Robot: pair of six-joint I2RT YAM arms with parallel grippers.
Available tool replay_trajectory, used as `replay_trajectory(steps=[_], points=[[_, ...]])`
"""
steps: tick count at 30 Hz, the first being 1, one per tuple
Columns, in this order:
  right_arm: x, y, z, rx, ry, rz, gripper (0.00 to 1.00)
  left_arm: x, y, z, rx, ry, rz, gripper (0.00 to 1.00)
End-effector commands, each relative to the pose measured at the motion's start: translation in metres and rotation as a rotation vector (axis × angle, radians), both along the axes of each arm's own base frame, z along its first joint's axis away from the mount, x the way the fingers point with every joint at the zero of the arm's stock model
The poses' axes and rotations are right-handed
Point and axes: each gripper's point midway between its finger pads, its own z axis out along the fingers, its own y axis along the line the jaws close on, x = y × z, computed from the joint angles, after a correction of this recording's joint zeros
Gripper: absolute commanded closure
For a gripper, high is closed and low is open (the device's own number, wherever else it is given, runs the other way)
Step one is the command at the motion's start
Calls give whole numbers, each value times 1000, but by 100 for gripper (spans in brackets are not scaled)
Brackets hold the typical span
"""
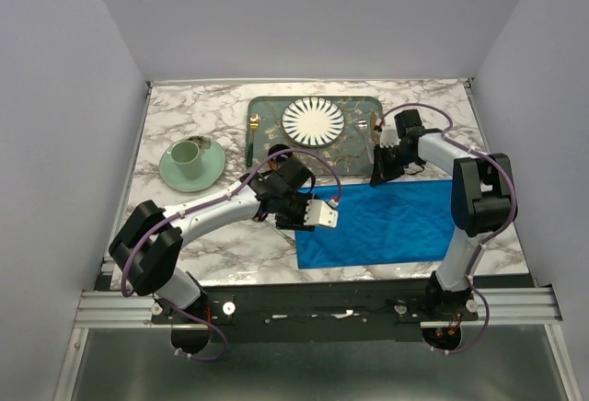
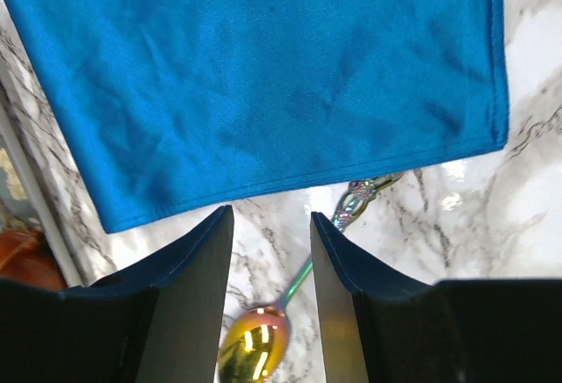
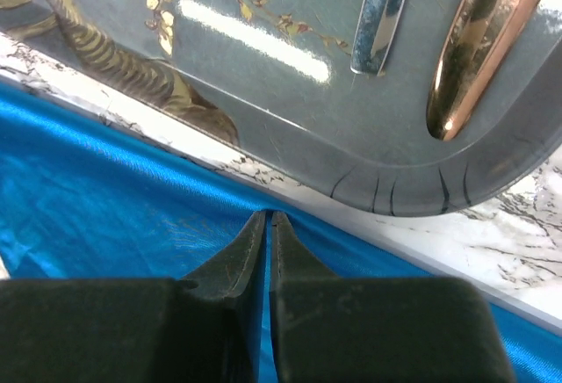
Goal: Fold the napkin into a case and place the utensils inside
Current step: Smooth out the rectangle-folded napkin at the center of the board.
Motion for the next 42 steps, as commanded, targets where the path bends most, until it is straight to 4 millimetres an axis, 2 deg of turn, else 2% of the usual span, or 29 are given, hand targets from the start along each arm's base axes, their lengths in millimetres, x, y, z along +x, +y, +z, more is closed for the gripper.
replay_trajectory(steps=[1, 7, 11, 12, 15, 16, 18, 19, 20, 22, 23, 24, 25, 26, 27, 28, 29, 30, 31, 32, 33, 34, 36, 37, 38, 39, 40, 42], points=[[-1, -9, -8, -104, 26, 29, 86, 4, -2, -7, 25, -98, -212, 50], [0, -7, -9, -157, 22, 59, 86, 0, -9, -17, 6, -129, -351, 49], [0, -6, -6, -156, 21, 72, 83, -2, -7, -28, 23, -155, -419, 47], [1, -5, 0, -150, 11, 73, 82, -2, -5, -33, 33, -158, -427, 47], [1, 1, 19, -112, -27, 96, 74, 2, -7, -29, 21, -178, -420, 47], [2, 4, 37, -88, -72, 111, 71, 1, -7, -25, 10, -168, -410, 47], [-3, 12, 58, -30, -112, 137, 64, -4, -8, -7, -59, -132, -346, 47], [-6, 15, 76, -9, -158, 145, 62, -3, -6, 0, -81, -111, -300, 46], [-11, 18, 86, 14, -176, 153, 59, -5, -7, 9, -123, -84, -265, 44], [-21, 25, 101, 36, -195, 156, 57, 4, 7, 37, -209, -32, -70, 41], [-27, 28, 119, 52, -240, 162, 54, 5, 12, 46, -242, -9, -17, 39], [-35, 31, 120, 55, -242, 170, 52, 11, 25, 51, -261, 6, 77, 37], [-43, 45, 127, 67, -266, 206, 49, 12, 31, 72, -325, 1, 183, 34], [-49, 50, 138, 61, -311, 222, 45, 16, 40, 81, -356, 0, 258, 32], [-57, 55, 137, 53, -325, 246, 42, 17, 51, 84, -373, -4, 331, 31], [-67, 75, 141, 61, -362, 307, 40, 24, 64, 108, -461, -26, 456, 27], [-69, 80, 140, 38, -384, 309, 35, 27, 72, 116, -495, -38, 524, 25], [-72, 88, 141, 28, -401, 308, 35, 29, 81, 121, -523, -50, 590, 23], [-84, 108, 139, 23, -403, 350, 35, 39, 99, 141, -581, -125, 701, 19], [-89, 117, 134, 9, -386, 336, 37, 41, 107, 148, -627, -109, 803, 17], [-79, 113, 126, -97, -416, 268, 39, 43, 115, 152, -657, -115, 874, 16], [-85, 131, 125, -120, -444, 274, 43, 48, 129, 164, -698, -170, 958, 14], [-85, 144, 123, -151, -445, 256, 50, 52, 142, 169, -763, -153, 1101, 14], [-97, 157, 106, -174, -390, 288, 51, 54, 147, 171, -782, -151, 1156, 16], [-99, 171, 112, -158, -388, 292, 52, 60, 160, 171, -793, -158, 1231, 16], [-103, 178, 107, -179, -374, 306, 52, 62, 165, 171, -827, -129, 1291, 16], [-115, 188, 92, -207, -325, 348, 52, 65, 173, 173, -848, -128, 1344, 16], [-124, 205, 89, -180, -279, 353, 54, 73, 194, 176, -863, -152, 1452, 16]])
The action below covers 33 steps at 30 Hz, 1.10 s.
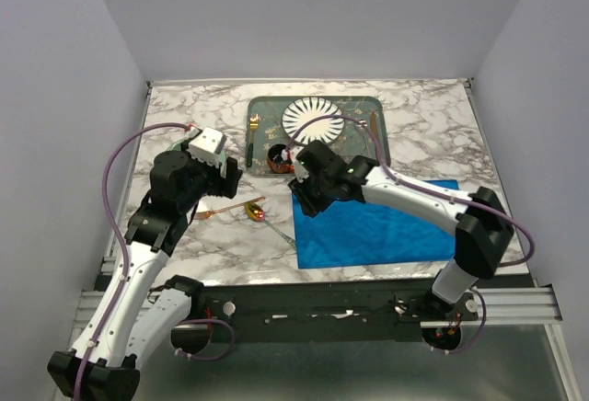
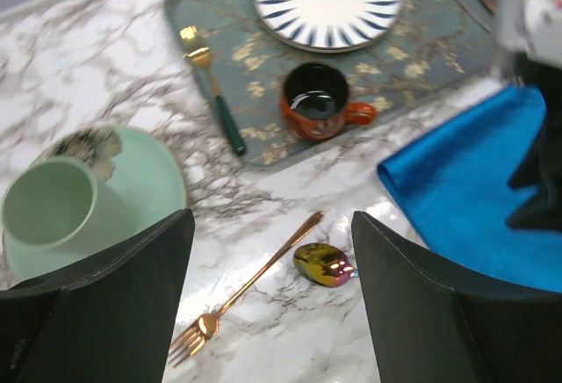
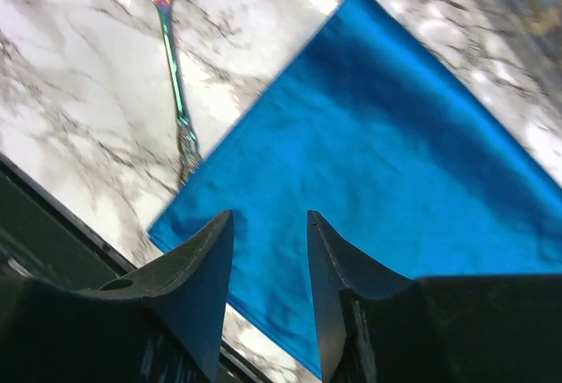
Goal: Fold the napkin into a case and place the utensils inside
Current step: Smooth out the rectangle-folded napkin at the center of the board, then pick up the rectangle-folded napkin from the center of the board.
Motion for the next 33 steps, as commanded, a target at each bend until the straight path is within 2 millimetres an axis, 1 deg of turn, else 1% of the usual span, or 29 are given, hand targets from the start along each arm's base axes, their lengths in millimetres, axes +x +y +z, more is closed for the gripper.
replay_trajectory(steps=[1, 2, 3, 4, 6, 9, 10, 12, 14, 16, 19, 20, 22, 23, 26, 30, 33], points=[[-12, 32, -15, -59, 55, -71, 54, 23, 47, -4, -187, 106, 357, 16], [-16, 36, -28, -85, 82, -76, 54, 24, 49, -5, -194, 121, 373, 16], [-18, 41, -29, -85, 95, -75, 54, 26, 50, -2, -207, 127, 378, 16], [-23, 44, -34, -97, 110, -70, 56, 28, 49, -7, -213, 150, 376, 16], [-25, 48, -44, -120, 117, -74, 57, 28, 45, -8, -231, 164, 349, 16], [-30, 53, -50, -150, 114, -70, 56, 30, 42, -10, -250, 157, 337, 16], [-32, 57, -49, -148, 114, -65, 56, 31, 41, -7, -258, 143, 328, 16], [-31, 56, -54, -162, 118, -74, 55, 33, 42, -7, -261, 137, 330, 16], [-35, 54, -65, -188, 144, -81, 55, 34, 41, -5, -267, 125, 325, 16], [-35, 52, -74, -209, 151, -92, 55, 35, 41, -3, -278, 117, 325, 16], [-32, 54, -77, -214, 153, -104, 55, 33, 40, -4, -289, 114, 321, 17], [-32, 54, -82, -228, 159, -108, 55, 32, 40, -5, -291, 115, 316, 16], [-29, 57, -82, -231, 151, -114, 55, 29, 39, -6, -293, 115, 311, 17], [-29, 56, -87, -245, 158, -118, 55, 29, 39, -6, -292, 113, 310, 16], [-28, 59, -90, -248, 162, -120, 55, 26, 40, -6, -285, 111, 307, 17], [-27, 58, -101, -276, 170, -125, 56, 26, 41, -10, -279, 114, 306, 17], [-22, 58, -103, -286, 162, -140, 58, 26, 41, -13, -278, 118, 303, 17]])
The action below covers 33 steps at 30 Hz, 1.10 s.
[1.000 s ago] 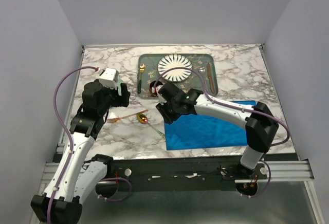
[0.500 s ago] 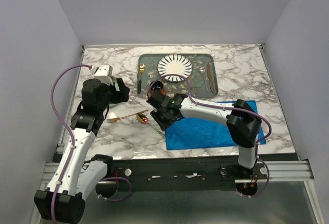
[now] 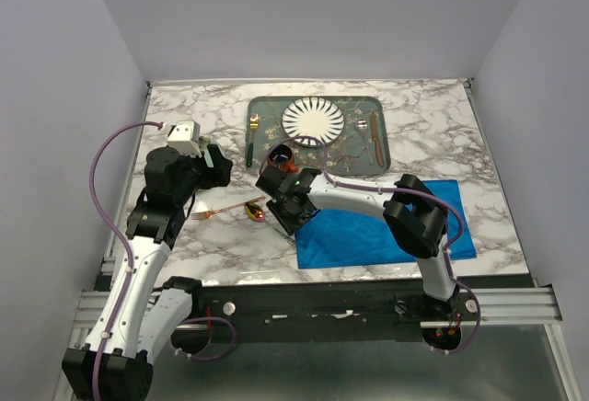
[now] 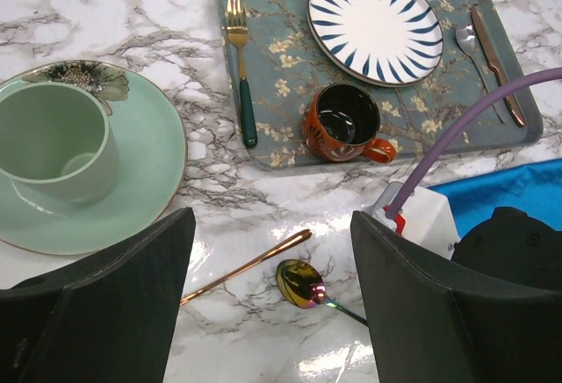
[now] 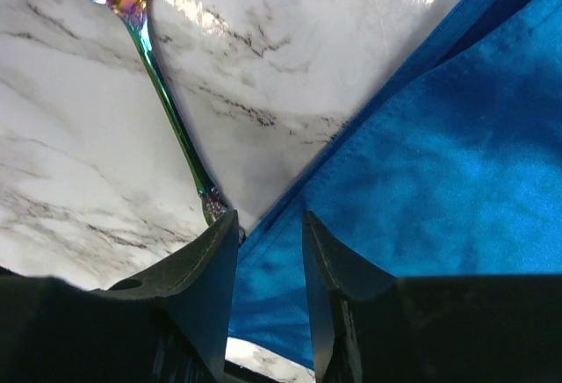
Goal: Fold the napkin into a case and place the utensils inside
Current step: Pick up the rectangle-folded napkin from the center of the board.
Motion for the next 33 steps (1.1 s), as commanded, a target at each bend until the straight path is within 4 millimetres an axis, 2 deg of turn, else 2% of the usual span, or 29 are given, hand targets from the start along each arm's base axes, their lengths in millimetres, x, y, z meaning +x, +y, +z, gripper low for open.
replay_trajectory(steps=[1, 16, 19, 22, 23, 28, 32, 33], points=[[6, 0, -9, -46, -17, -35, 58, -2, -2, -2, -8, -13, -21, 18], [7, -14, -33, -75, 74, -84, 67, -1, -1, -4, -19, -14, -28, 18], [5, -16, -37, -80, 103, -83, 73, -1, -1, -2, -21, -12, -28, 19], [7, -17, -39, -81, 121, -90, 87, 0, -2, -2, -23, -11, -32, 19], [9, -17, -38, -77, 122, -92, 99, 0, -2, -2, -22, -9, -34, 19], [16, -15, -24, -47, 105, -86, 99, 1, -2, -6, -18, -1, -38, 19], [20, -3, 7, 55, 88, -66, 99, 2, -5, -7, -25, 1, -48, 19], [20, 1, 22, 99, 77, -60, 99, 2, -6, -7, -28, 1, -54, 19]])
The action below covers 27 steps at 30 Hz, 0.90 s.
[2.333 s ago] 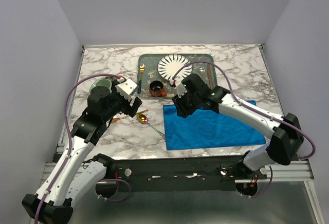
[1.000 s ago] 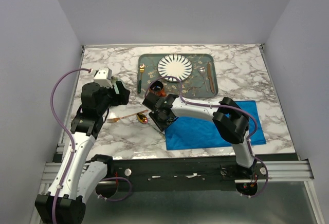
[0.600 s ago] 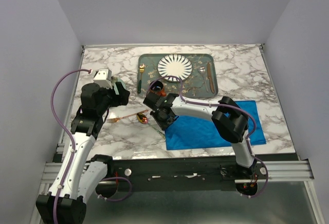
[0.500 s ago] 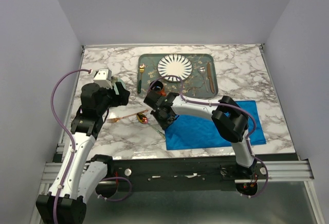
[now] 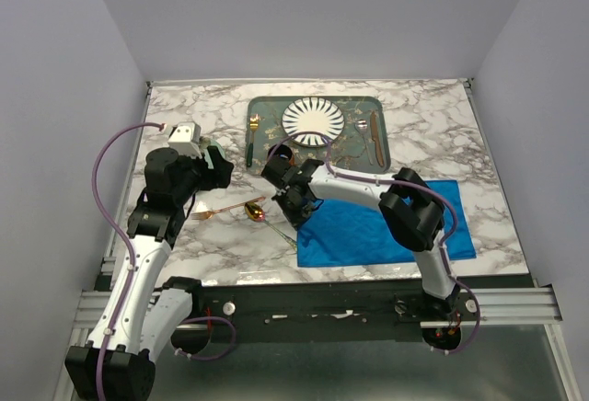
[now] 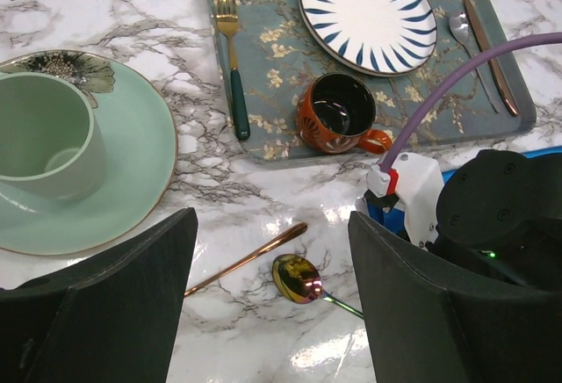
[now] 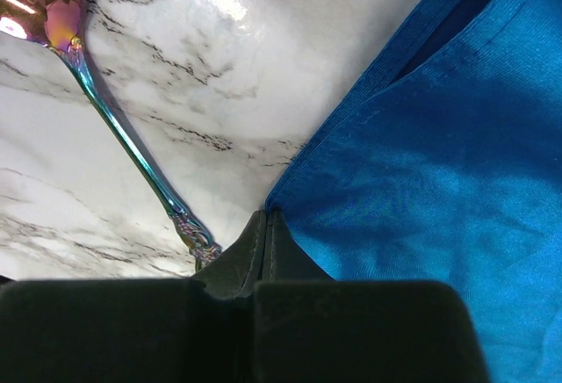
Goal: Fold the napkin into a case and place the utensils inside
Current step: Pick up the rectangle-folded napkin from the center of the board.
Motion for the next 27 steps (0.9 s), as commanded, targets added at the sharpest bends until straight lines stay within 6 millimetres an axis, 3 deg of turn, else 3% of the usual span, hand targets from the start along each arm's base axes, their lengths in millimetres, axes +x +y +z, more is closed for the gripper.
replay_trajectory(steps=[1, 3, 7, 12, 19, 27], points=[[6, 12, 42, 136, -26, 23, 99, 2, -5, 4, -15, -21, -31, 20], [7, 14, 68, 198, -58, 40, 99, 3, -6, 4, -17, -21, -37, 20], [11, 1, 91, 251, -74, 29, 100, 3, -8, 4, -21, -24, -49, 20], [10, -38, 83, 216, -50, -3, 99, 5, -11, 2, -20, -17, -65, 21], [19, -114, 74, 162, -32, -120, 99, 7, -12, -1, -17, -10, -79, 21], [24, -171, 71, 132, -40, -211, 100, 12, -17, -5, -24, 0, -102, 22]])
